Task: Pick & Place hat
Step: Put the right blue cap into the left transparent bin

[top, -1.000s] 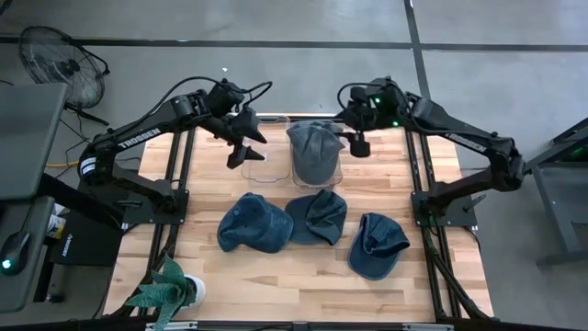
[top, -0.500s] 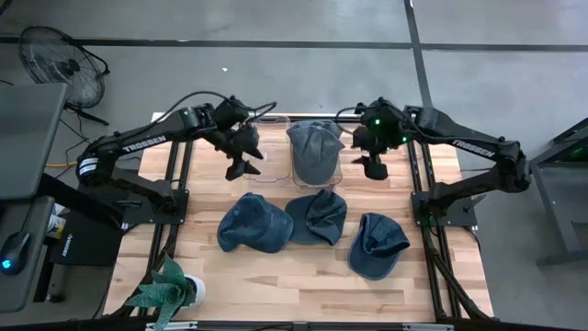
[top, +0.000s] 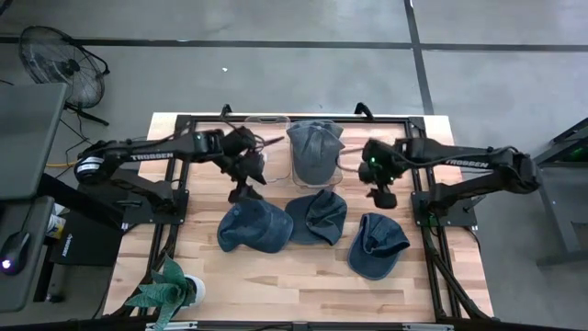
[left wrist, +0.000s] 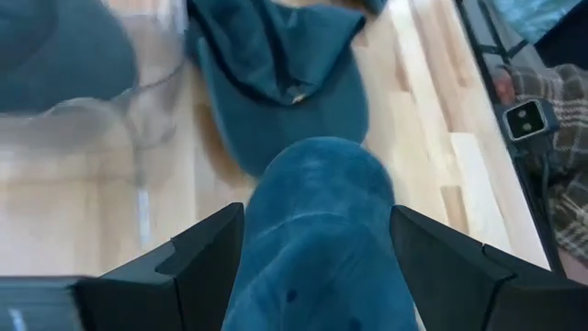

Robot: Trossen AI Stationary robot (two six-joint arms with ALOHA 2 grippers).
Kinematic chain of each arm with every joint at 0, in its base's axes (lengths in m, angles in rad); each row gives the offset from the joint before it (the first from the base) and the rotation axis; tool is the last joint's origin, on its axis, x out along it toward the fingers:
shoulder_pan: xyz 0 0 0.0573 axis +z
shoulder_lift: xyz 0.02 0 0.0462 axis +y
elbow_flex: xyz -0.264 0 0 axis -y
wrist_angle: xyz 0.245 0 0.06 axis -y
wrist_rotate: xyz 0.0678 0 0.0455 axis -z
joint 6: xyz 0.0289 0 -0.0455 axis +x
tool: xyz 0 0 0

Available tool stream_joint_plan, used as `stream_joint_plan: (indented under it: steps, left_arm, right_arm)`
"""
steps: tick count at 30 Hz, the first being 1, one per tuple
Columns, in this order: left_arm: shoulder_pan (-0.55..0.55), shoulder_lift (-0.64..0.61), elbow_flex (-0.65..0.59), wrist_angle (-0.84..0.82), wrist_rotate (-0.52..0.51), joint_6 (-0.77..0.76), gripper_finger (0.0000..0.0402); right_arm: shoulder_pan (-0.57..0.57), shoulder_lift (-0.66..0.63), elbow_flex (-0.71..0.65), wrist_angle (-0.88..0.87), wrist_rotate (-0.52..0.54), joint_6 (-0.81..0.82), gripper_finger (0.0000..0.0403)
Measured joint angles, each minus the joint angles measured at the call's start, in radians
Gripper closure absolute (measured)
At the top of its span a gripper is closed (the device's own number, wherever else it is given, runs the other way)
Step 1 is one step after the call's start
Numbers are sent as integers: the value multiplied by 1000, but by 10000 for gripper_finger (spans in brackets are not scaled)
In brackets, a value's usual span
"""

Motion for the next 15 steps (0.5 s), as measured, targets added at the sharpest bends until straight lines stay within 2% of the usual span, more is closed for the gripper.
stream_joint_plan:
  steps: [4, 7, 15]
  left_arm:
    - [-31, -1, -38, 68, -2, -24, 131]
    - [-43, -1, -48, 99, -4, -31, 131]
    - [-40, -1, -57, 114, -4, -42, 131]
  right_arm:
    - [45, -9, -92, 55, 4, -101, 190]
    - [71, -8, -135, 85, 11, -112, 190]
    - [149, -8, -134, 98, 30, -107, 190]
